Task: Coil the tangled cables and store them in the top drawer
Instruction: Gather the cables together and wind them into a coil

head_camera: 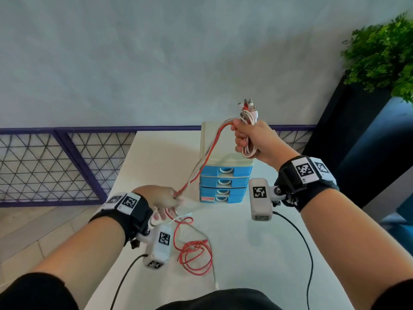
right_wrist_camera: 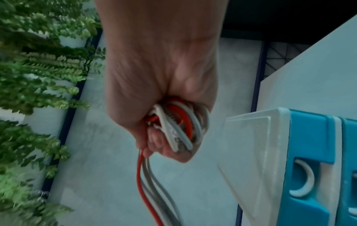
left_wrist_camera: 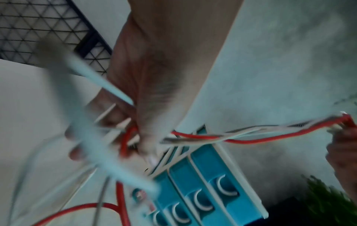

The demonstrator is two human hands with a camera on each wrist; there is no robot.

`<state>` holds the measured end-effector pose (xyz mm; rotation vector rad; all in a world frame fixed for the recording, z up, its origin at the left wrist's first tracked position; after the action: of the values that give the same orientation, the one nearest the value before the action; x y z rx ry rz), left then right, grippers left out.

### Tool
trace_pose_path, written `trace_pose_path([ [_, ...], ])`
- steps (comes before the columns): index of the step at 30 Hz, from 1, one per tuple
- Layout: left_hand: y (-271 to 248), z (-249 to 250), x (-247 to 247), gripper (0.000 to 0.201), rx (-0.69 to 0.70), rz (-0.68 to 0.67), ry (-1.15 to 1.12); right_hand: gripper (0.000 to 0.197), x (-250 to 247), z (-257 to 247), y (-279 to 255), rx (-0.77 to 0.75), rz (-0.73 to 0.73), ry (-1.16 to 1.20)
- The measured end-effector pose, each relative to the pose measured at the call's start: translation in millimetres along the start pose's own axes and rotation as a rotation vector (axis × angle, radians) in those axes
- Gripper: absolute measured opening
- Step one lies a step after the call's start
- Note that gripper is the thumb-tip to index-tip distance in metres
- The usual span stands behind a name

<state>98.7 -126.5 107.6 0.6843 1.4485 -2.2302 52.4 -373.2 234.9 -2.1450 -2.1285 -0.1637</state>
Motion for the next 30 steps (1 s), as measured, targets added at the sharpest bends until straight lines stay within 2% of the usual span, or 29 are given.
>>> trace_pose_path([
  [1, 1, -2, -10, 0.042, -0.030, 0.090, -0.053, 0.021, -1, 0, -3, 0.024, -0.040, -0.015],
  [3, -5, -3, -38, 0.030, -0.035, 0.385, -0.104, 0.021, -4, -2, -6, 0.054, -0.093, -0.067],
  [6, -13, -5, -81, 0.017, 0.052, 0.803, -0.190, 0.021, -8, 0, -9, 0.066, -0.107, -0.075],
  [8, -17, -2, -100, 0.015, 0.108, 0.929, -0.187, 0.022, -10, 6, -10, 0.082, -0.097, -0.056],
  [9, -19, 0, -103, 0.014, 0.128, 0.921, -0.180, 0.022, -10, 10, -10, 0.096, -0.102, -0.054],
  [10, -18, 1, -104, 0.022, 0.119, 0.846, -0.151, 0.021, -11, 14, -11, 0.113, -0.117, -0.068],
  [11, -18, 2, -102, 0.043, 0.093, 0.718, -0.082, 0.020, -12, 18, -12, 0.138, -0.138, -0.096],
  [13, -15, -1, -92, 0.107, -0.031, 0.390, 0.103, 0.019, -13, 27, -16, 0.201, -0.189, -0.184],
  [14, -15, -1, -85, 0.128, -0.093, 0.265, 0.169, 0.018, -11, 33, -18, 0.233, -0.213, -0.237],
  [15, -16, 1, -79, 0.135, -0.111, 0.200, 0.217, 0.019, -8, 38, -20, 0.258, -0.231, -0.294],
  [17, -18, 15, -70, 0.123, -0.026, 0.262, 0.229, 0.023, -2, 50, -24, 0.295, -0.246, -0.400],
  [19, -23, 40, -60, 0.096, 0.224, 0.428, 0.116, 0.024, 4, 56, -25, 0.309, -0.259, -0.470],
  [21, -31, 67, -50, 0.068, 0.474, 0.494, -0.048, 0.023, 9, 57, -25, 0.315, -0.293, -0.465],
  [23, -35, 84, -38, 0.046, 0.614, 0.370, -0.226, 0.021, 13, 52, -24, 0.315, -0.313, -0.368],
  [25, -33, 90, -28, 0.041, 0.662, 0.243, -0.316, 0.022, 15, 47, -24, 0.301, -0.311, -0.270],
  [30, -37, 92, -22, 0.036, 0.691, 0.208, -0.571, 0.018, 11, 42, -24, 0.290, -0.315, -0.154],
])
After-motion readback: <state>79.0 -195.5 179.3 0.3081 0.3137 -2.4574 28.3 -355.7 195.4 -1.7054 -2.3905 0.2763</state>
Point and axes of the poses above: each hand's wrist, its own y-axis towards the middle knuckle, its own x-axis out of the palm, z = x × y, the point moved 2 cm from there along y, towards the middle knuckle, and after that the axes turned 4 degrees about -z, right-handed, at the moved point
